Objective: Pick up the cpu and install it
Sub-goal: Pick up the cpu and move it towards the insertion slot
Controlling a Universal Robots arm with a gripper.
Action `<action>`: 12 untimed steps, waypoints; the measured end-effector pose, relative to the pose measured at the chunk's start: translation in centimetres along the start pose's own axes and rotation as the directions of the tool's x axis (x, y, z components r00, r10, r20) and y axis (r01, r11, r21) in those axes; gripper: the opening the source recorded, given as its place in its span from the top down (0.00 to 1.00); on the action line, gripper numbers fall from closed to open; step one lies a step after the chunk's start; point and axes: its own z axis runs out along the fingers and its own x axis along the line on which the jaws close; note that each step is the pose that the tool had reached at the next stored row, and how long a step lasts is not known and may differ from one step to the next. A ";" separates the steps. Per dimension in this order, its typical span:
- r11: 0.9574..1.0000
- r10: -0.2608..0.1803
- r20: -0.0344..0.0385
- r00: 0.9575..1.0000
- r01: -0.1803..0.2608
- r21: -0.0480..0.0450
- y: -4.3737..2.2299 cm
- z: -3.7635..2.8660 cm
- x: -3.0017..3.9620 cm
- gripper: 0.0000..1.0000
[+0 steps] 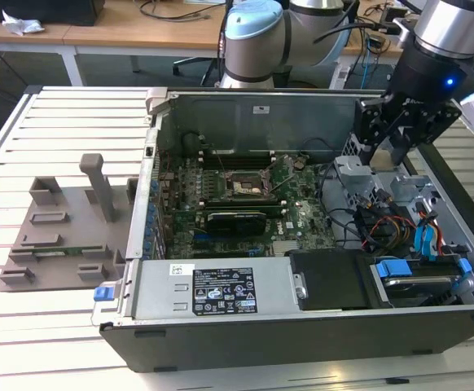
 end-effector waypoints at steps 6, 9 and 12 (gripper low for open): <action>1.000 0.000 0.000 1.000 0.000 0.000 0.09 0.32 -0.64 0.45; 1.000 0.000 0.000 1.000 0.000 0.000 0.14 0.47 -0.99 0.45; 1.000 0.000 0.000 1.000 0.000 0.000 0.19 0.64 -1.38 0.45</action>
